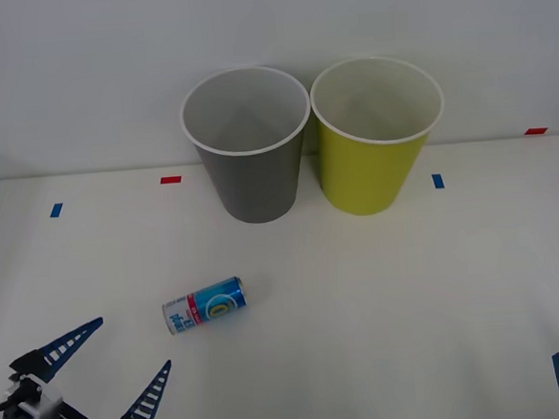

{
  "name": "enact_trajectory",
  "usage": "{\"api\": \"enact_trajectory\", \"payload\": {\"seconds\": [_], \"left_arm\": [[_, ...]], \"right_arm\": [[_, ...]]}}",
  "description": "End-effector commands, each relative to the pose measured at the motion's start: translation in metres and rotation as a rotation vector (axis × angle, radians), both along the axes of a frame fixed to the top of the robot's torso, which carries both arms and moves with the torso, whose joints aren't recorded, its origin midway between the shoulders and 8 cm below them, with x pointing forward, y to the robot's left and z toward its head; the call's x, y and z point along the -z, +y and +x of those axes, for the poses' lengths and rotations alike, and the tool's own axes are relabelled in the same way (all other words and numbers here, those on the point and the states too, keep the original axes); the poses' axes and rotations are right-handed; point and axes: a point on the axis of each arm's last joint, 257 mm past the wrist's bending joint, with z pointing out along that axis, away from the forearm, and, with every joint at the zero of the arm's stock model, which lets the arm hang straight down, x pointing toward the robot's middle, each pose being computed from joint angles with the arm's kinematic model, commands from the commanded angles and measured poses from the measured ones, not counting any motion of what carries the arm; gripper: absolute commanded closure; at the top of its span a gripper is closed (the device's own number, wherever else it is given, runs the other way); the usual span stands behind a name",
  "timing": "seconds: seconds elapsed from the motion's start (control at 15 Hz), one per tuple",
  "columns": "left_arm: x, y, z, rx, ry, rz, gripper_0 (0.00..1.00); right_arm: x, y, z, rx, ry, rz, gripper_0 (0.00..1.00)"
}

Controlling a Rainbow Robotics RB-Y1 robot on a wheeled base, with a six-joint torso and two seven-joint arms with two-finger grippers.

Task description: Put cans in the gray bin and PET bottles in the light green bin.

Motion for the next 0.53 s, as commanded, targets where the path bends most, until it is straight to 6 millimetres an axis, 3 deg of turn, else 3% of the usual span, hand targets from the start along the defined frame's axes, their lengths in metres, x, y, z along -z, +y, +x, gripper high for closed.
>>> {"api": "enact_trajectory", "payload": {"seconds": [0.07,0.53], "left_arm": [[0.007,-0.014,0.018,0.050,0.026,0.068,0.00],[0.016,-0.041,0.035,0.156,0.112,0.327,0.00]], "right_arm": [[0.000,0.000,0.000,0.000,0.000,0.000,0.00],[0.000,0.000,0.000,0.000,0.000,0.000,0.00]]}}
